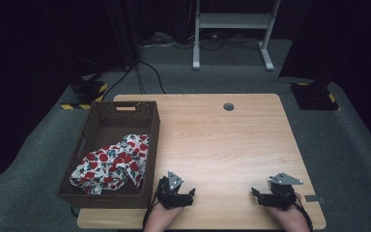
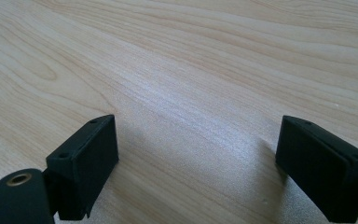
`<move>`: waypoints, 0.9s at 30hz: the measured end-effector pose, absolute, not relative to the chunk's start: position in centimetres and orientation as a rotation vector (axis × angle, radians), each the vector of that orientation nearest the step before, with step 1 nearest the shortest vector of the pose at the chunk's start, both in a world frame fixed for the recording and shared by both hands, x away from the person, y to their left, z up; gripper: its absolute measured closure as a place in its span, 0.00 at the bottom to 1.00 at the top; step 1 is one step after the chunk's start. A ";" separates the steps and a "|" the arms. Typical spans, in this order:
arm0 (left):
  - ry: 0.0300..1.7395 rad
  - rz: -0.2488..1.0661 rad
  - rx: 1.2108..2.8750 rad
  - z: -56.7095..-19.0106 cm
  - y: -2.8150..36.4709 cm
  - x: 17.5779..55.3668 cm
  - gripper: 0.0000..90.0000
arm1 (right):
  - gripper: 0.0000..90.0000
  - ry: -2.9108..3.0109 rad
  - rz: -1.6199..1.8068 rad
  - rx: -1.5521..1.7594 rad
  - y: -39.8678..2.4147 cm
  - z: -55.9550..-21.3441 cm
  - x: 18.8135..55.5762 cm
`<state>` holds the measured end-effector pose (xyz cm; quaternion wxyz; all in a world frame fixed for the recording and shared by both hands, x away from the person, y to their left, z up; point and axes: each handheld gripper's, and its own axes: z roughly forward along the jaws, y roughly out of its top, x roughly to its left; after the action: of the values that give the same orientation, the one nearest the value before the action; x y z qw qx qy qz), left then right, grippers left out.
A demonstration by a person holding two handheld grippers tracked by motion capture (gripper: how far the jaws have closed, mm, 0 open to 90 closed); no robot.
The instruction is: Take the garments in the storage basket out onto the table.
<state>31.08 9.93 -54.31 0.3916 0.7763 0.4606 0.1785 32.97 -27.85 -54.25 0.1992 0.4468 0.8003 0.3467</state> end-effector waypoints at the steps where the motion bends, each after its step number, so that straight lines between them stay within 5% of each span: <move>1: 1.170 0.453 1.972 -54.3 9.9 31.1 0.18 | 0.14 2.238 0.969 1.249 -27.8 -54.3 33.0; 27: 0.879 0.601 1.770 -50.4 10.1 28.6 0.18 | 0.14 2.236 0.969 1.253 -27.8 -54.2 33.0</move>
<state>28.63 10.12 -50.43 0.5124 0.7358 0.3654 0.2499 32.99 -27.76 -54.25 0.1992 0.4480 0.7997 0.3465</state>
